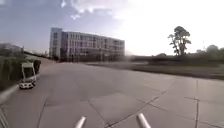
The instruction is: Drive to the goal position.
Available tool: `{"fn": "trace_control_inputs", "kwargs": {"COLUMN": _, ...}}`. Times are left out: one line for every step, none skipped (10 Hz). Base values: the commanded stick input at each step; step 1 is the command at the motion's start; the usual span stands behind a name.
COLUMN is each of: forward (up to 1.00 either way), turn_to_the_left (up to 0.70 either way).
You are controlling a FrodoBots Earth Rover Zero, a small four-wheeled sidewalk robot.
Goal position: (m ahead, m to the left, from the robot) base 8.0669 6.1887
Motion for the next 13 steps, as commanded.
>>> {"fn": "trace_control_inputs", "kwargs": {"forward": 0.7, "turn_to_the_left": 0.0}}
{"fn": "trace_control_inputs", "kwargs": {"forward": 0.7, "turn_to_the_left": 0.0}}
{"fn": "trace_control_inputs", "kwargs": {"forward": 0.7, "turn_to_the_left": 0.07}}
{"fn": "trace_control_inputs", "kwargs": {"forward": 0.7, "turn_to_the_left": 0.26}}
{"fn": "trace_control_inputs", "kwargs": {"forward": 0.7, "turn_to_the_left": 0.27}}
{"fn": "trace_control_inputs", "kwargs": {"forward": 0.7, "turn_to_the_left": 0.27}}
{"fn": "trace_control_inputs", "kwargs": {"forward": 0.7, "turn_to_the_left": 0.27}}
{"fn": "trace_control_inputs", "kwargs": {"forward": 0.7, "turn_to_the_left": 0.09}}
{"fn": "trace_control_inputs", "kwargs": {"forward": 0.7, "turn_to_the_left": 0.0}}
{"fn": "trace_control_inputs", "kwargs": {"forward": 0.7, "turn_to_the_left": 0.0}}
{"fn": "trace_control_inputs", "kwargs": {"forward": 0.7, "turn_to_the_left": 0.0}}
{"fn": "trace_control_inputs", "kwargs": {"forward": 0.7, "turn_to_the_left": 0.0}}
{"fn": "trace_control_inputs", "kwargs": {"forward": 0.7, "turn_to_the_left": 0.0}}
